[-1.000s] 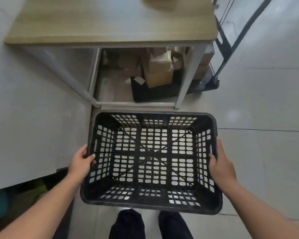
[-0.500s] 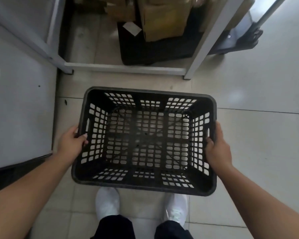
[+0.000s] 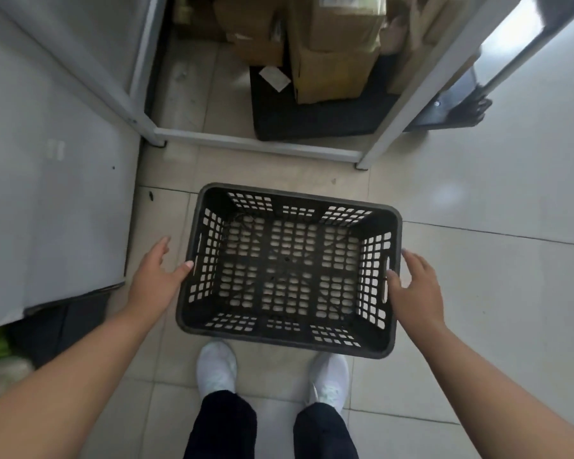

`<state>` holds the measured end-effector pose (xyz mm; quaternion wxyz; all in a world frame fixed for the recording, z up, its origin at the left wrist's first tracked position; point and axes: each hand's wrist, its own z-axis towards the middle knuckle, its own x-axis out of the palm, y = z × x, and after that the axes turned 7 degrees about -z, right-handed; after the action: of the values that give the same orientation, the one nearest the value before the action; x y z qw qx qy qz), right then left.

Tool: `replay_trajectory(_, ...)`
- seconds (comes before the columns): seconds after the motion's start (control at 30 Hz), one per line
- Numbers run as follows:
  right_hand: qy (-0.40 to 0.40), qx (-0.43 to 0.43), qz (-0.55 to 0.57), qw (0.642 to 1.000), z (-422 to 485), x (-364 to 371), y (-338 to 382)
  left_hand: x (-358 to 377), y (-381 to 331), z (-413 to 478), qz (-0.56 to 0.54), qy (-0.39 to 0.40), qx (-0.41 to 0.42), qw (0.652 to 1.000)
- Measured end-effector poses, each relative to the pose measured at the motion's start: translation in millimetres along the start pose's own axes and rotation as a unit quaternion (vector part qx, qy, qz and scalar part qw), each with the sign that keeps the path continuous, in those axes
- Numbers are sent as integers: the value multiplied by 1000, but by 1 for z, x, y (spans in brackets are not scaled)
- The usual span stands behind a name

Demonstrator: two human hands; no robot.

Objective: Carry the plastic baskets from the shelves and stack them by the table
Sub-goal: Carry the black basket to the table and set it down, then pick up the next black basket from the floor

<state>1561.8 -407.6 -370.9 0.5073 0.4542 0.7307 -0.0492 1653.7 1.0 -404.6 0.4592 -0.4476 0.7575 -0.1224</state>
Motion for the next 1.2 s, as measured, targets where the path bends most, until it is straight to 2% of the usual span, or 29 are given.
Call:
replay_trajectory(0.27,71,-186,-84,976,-111,-127,108,-127,-105,-148,26,-9,95,995)
replay_trajectory(0.4,101,-275,-120,949,-180,-180,173,-196,-124,-248,-26,-76,95,992)
replay_trajectory(0.5,140,-357,-147,912,-251,-200,226,-237,-111,-337,-101,-135,81,982)
replay_trajectory(0.63,187,-489,-197,829,-364,-200,281,-276,-57,-453,-206,-254,59,943)
replay_trajectory(0.77,215,-592,-219,745,-492,-177,312,-309,24,-587,-261,-401,2,878)
replay_trajectory(0.87,251,-656,-230,673,-600,-147,313,-321,95,-698,-283,-472,-58,833)
replay_trajectory(1.03,314,-742,-247,539,-798,-89,262,-310,203,-902,-292,-589,-146,739)
replay_trajectory(1.2,389,-772,-268,427,-973,-44,169,-260,286,-1077,-313,-659,-236,642)
